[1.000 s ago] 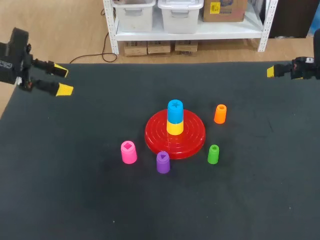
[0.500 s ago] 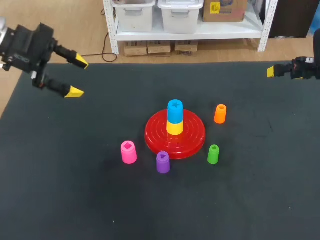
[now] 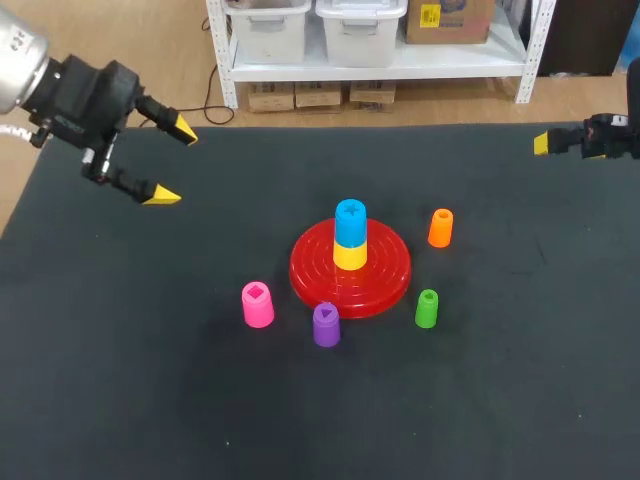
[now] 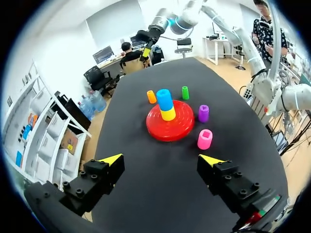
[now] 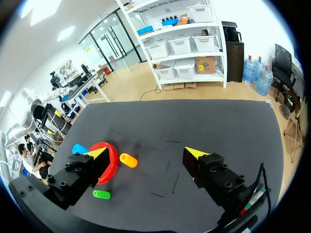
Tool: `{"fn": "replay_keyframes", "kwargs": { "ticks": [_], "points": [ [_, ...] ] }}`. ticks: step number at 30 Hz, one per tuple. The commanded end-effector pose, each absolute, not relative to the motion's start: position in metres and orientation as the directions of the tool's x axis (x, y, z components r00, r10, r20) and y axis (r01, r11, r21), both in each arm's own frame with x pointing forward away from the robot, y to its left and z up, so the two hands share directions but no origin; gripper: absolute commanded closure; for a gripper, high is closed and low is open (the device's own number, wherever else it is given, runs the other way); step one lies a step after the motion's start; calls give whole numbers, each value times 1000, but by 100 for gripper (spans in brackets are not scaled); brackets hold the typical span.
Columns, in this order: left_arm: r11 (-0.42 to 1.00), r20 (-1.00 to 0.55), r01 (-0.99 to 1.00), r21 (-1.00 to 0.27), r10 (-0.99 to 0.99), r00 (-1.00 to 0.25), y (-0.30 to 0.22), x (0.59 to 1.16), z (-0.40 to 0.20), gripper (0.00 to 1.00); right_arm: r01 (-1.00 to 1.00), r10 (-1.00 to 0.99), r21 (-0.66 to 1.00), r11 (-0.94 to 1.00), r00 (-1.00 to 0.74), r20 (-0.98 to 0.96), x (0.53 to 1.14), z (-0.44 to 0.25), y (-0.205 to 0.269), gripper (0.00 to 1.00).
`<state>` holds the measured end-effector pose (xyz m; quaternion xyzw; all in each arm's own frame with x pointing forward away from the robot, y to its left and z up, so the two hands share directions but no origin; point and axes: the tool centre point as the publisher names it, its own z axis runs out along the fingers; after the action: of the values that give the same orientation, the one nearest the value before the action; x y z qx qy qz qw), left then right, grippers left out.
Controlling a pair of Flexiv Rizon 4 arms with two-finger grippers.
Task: Pick up and stack the cylinders on the red base in this order: pink,purple,orange,green
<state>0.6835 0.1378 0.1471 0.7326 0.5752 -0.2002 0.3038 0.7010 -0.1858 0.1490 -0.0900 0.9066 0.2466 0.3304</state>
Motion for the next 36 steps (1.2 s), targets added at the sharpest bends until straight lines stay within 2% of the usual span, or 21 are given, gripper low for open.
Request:
{"fn": "replay_keyframes", "kwargs": {
  "ticks": [1,10,34,36],
  "points": [
    [-166,-641,965,201,722,258,136,691,144,0,-324,0,386,864,-766,-643,701,150,-185,0],
    [-125,-681,979,159,704,201,136,698,139,0,-324,0,386,864,-766,-643,701,150,-185,0],
    [-130,-684,981,141,704,191,131,696,137,0,-324,0,386,864,-766,-643,701,150,-185,0],
    [-130,-684,981,141,704,191,131,696,137,0,-405,-139,264,876,-733,-666,703,159,-179,0]
  ]
}}
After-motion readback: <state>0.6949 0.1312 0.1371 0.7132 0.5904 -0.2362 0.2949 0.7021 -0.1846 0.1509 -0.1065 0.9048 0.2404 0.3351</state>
